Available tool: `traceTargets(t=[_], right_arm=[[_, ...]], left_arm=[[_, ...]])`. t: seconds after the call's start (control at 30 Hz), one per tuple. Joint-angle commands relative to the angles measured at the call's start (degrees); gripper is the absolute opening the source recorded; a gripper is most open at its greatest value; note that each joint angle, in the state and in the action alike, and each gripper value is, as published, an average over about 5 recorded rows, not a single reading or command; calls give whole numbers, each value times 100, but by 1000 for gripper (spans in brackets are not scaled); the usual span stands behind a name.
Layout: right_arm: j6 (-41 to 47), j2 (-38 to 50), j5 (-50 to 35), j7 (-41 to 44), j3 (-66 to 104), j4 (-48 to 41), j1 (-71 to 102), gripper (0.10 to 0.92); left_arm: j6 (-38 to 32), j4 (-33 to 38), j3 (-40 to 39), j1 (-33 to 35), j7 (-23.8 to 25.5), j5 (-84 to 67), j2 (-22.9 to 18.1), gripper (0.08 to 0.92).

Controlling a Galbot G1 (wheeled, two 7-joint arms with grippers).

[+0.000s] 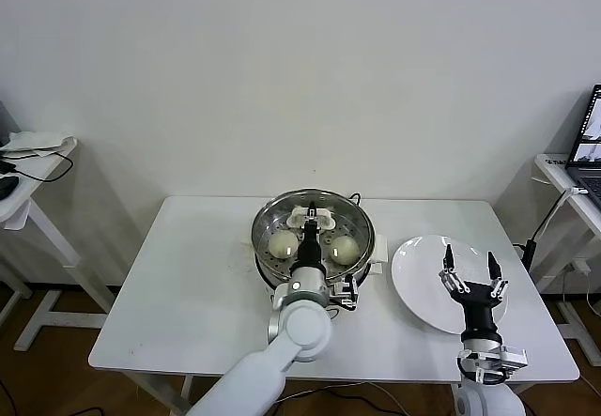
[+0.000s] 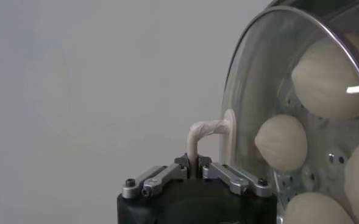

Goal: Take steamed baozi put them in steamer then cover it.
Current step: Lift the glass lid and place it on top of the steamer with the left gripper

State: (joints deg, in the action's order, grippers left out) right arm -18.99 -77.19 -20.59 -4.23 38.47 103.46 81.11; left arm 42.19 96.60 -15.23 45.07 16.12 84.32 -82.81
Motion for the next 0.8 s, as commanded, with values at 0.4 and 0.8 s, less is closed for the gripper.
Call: traceTargets(t=[0.4,0.8], right_arm=[[-20,-1,27,20,-24,-88,-43,823],[-23,0,48,27,-48,-115,-59,823]], left_arm=[[47,-64,22,101,-22,149,-127,189],[7,-77,32,142,-28,211,-212,189]])
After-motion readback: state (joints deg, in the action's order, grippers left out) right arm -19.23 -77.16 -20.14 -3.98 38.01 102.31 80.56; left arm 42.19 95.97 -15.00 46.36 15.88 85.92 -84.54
